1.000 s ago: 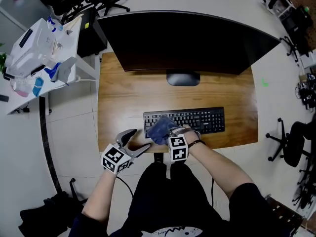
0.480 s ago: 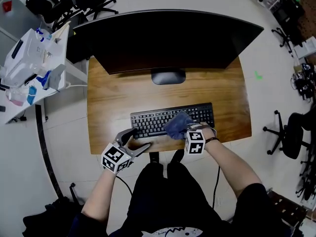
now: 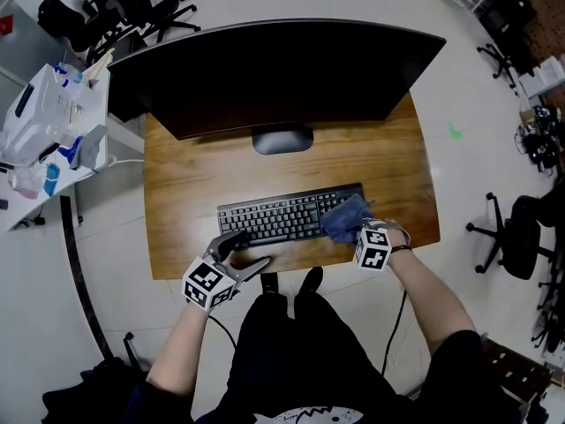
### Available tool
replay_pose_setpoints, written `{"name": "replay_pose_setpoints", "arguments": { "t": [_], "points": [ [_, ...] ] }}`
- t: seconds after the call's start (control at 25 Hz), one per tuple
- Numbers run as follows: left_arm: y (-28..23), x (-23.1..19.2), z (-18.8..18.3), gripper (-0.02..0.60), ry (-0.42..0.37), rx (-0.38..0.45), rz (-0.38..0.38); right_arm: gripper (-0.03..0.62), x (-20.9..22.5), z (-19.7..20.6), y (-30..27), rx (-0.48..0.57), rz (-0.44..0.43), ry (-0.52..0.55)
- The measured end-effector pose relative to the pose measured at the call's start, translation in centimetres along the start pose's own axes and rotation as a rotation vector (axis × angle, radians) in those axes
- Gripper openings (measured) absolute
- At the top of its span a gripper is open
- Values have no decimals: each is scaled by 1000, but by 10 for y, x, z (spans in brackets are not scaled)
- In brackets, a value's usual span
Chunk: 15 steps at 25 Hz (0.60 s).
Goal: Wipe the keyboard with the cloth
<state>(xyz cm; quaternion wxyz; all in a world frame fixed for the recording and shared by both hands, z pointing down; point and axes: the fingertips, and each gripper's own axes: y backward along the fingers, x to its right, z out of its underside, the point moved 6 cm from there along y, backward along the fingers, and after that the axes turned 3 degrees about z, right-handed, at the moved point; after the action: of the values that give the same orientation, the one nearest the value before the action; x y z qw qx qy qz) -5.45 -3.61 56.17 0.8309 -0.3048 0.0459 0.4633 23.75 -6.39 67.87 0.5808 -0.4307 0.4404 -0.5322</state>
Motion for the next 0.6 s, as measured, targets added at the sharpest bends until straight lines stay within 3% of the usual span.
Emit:
{"name": "replay_pose_setpoints", "arguments": {
  "t": [0.44, 0.52, 0.6],
  "points": [
    [-14, 9, -10, 348, -11, 4, -4, 63, 7, 65, 8, -131, 62, -116],
    [-14, 11, -13, 348, -15, 8, -6, 64, 10, 68, 15, -71, 87, -238],
    [-13, 13, -16, 348, -19, 16, -13, 64, 18, 65, 33, 71, 137, -438]
  ]
}}
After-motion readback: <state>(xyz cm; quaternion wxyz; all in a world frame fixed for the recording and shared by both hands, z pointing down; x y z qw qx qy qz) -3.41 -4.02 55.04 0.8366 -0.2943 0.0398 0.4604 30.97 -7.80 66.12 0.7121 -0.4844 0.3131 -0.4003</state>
